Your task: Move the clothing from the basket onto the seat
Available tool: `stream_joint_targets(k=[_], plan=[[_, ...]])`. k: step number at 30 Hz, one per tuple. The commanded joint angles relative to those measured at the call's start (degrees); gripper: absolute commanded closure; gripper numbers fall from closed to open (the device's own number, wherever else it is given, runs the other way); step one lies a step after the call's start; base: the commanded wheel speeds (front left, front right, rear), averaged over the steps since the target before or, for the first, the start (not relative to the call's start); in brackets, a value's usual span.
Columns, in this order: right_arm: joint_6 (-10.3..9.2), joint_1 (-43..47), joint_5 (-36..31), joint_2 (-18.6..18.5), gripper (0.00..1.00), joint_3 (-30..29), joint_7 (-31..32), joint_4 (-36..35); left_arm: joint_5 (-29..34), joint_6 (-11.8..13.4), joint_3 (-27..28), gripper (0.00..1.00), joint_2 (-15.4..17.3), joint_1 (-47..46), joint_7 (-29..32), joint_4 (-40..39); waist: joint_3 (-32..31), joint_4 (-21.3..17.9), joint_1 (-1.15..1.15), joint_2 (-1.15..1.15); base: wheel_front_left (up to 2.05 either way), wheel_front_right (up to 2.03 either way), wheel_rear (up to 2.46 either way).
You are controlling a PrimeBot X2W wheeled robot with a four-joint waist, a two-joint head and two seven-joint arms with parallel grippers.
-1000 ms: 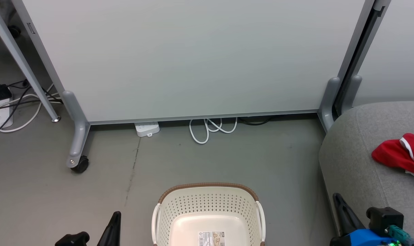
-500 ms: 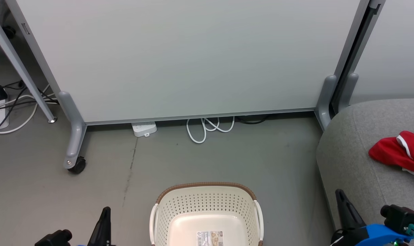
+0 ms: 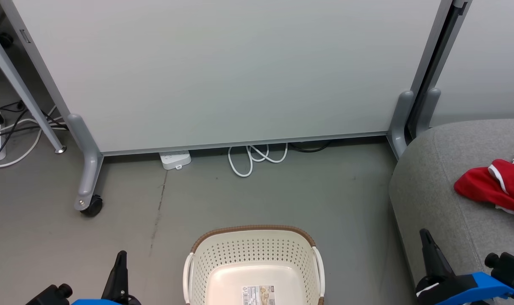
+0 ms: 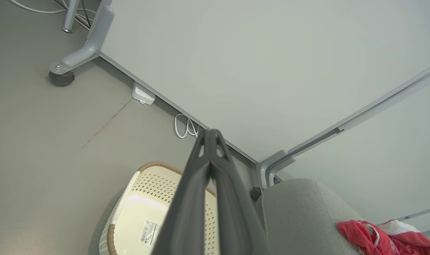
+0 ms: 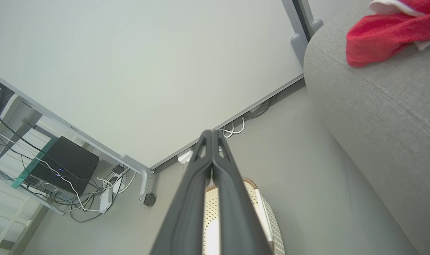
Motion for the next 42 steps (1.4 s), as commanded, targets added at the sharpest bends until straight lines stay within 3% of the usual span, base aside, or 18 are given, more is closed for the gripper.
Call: stream_joint_targets(k=[1, 42], plan=[[-0.03, -1.92, 2.28, -0.16, 1.00, -0.16, 0.21, -0.46, -1.80, -0.13, 0.57, 1.00, 0.14, -1.68, 0.43, -1.21, 0.02, -0.07, 0.00, 0.00, 0.00, 0.00, 0.00], [-0.06, -5.16, 32.20, -0.26, 1.00, -0.94, 2.27, 1.65, -25.39, -0.29, 5.47, 1.00, -0.62, -2.55, 7.47, -5.78, 0.60, -2.11, 0.00, 0.00, 0.00, 0.00, 0.00]])
